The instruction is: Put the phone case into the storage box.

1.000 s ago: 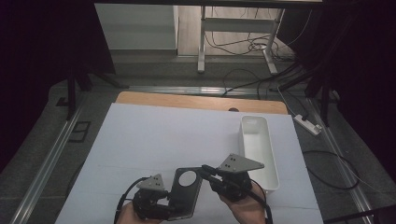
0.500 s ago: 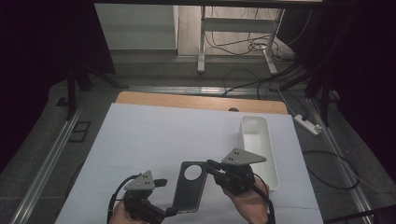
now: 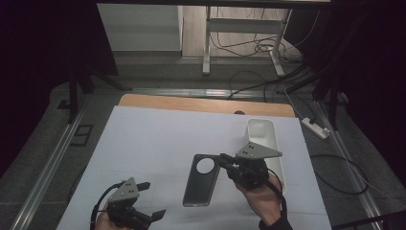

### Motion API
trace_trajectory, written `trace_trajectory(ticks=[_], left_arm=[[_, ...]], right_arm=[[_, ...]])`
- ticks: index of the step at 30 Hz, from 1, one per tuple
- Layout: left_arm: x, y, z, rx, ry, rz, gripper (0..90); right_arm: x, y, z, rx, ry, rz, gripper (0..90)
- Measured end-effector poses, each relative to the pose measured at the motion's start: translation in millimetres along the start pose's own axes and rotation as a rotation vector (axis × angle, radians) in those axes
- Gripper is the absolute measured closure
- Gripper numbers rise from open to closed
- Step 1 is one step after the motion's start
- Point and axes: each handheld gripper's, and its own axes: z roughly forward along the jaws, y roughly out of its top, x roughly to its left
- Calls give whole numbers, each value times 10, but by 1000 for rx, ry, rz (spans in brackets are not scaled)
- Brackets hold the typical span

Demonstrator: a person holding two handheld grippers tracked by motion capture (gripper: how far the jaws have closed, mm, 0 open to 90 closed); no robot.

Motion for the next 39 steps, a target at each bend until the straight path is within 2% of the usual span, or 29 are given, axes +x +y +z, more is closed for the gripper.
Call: trace_trajectory(ticks=[3, 5, 9, 15, 19, 31, 39], left_arm=[[37, -68, -66, -1, 36, 5, 0], [47, -89, -85, -5, 46, 7, 0], [74, -188, -150, -17, 55, -10, 0], [90, -298, -248, -11, 98, -23, 0], [107, -367, -324, -4, 142, -32, 0], [155, -548, -514, -10, 192, -94, 0], [157, -619, -605, -24, 231, -105, 0]], right_arm=[[-47, 39, -25, -2, -8, 3, 794], [-67, 52, -32, -5, -11, 5, 793], [-142, 86, -59, -11, -19, 15, 793], [-220, 128, -106, -21, -34, 27, 794], [-281, 169, -130, -26, -52, 26, 794], [-519, 327, -218, -50, -116, 23, 794], [-698, 403, -268, -57, -166, 26, 794]])
